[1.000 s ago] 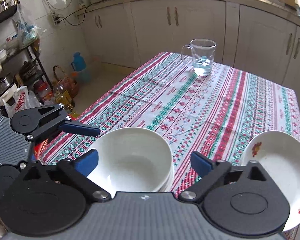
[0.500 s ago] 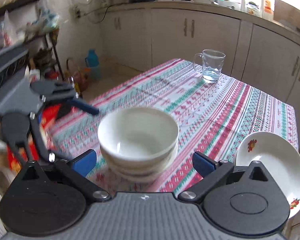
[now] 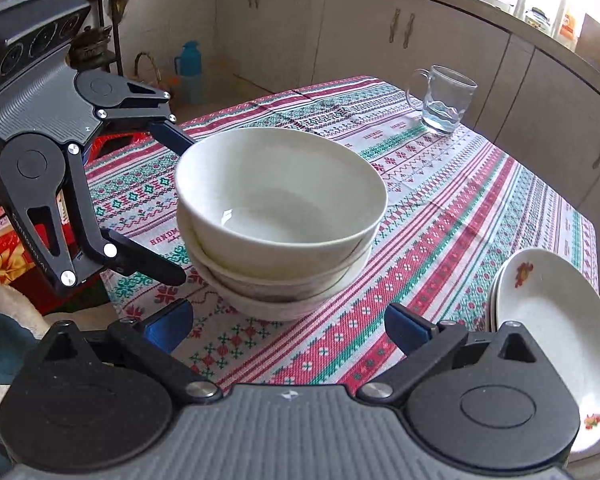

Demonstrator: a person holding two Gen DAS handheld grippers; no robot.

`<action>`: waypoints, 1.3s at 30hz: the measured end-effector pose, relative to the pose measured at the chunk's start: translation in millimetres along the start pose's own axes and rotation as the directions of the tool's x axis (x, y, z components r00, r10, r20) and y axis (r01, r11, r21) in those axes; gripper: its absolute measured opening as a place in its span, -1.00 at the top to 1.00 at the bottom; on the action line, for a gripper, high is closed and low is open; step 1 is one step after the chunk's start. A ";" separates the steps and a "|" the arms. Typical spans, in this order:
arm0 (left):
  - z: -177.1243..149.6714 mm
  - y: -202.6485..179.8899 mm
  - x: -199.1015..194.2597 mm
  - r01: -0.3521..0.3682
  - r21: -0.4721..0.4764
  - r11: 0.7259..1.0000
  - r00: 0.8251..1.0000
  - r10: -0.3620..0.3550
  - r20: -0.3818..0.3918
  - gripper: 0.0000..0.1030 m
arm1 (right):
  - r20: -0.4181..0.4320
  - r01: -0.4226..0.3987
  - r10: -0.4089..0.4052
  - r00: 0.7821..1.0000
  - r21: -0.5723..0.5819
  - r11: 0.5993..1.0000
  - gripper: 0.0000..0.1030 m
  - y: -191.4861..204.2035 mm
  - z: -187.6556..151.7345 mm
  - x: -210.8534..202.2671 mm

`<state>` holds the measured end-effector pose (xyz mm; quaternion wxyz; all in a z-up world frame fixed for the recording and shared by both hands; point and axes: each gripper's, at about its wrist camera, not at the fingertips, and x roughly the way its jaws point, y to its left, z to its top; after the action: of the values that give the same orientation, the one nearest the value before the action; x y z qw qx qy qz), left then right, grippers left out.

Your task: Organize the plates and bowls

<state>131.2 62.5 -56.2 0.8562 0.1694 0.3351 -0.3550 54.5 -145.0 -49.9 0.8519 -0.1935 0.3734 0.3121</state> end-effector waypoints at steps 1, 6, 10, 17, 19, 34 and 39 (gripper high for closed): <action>0.5 0.7 1.4 0.004 0.007 1.000 1.000 -0.004 -0.002 -0.93 | -0.003 0.002 -0.002 1.000 -0.012 1.000 -1.00 0.4 1.0 2.4; 1.0 7.5 11.1 0.041 0.028 0.999 0.999 -0.040 -0.020 -0.90 | -0.029 -0.008 0.006 1.000 -0.071 0.997 -1.00 0.0 2.9 15.3; 1.0 10.8 17.0 0.073 0.042 0.996 0.997 -0.072 -0.030 -0.87 | -0.066 -0.044 0.039 0.997 -0.069 0.997 -1.00 -3.6 -0.8 31.3; 2.3 13.7 24.7 0.110 0.068 0.992 0.993 -0.107 -0.048 -0.87 | -0.050 -0.115 0.115 0.992 0.014 0.993 -1.00 -20.4 -7.6 42.4; 2.1 14.7 26.0 0.127 0.085 0.988 0.991 -0.123 -0.052 -0.87 | -0.022 -0.108 0.109 0.994 0.018 0.994 -1.00 -19.1 -12.7 41.6; 12.1 22.8 19.4 0.290 0.221 0.931 0.957 -0.289 -0.040 -0.82 | 0.013 -0.189 0.193 0.981 -0.137 0.972 -0.98 -20.4 10.3 26.7; 16.7 20.7 21.2 0.311 0.261 0.914 0.950 -0.309 -0.051 -0.67 | -0.016 -0.209 0.209 0.978 -0.178 0.962 -0.89 -20.1 16.0 27.5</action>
<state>164.8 57.5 -57.9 0.7571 0.2291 0.3107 -0.5270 90.8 -140.0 -58.4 0.7940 -0.2280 0.3609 0.4328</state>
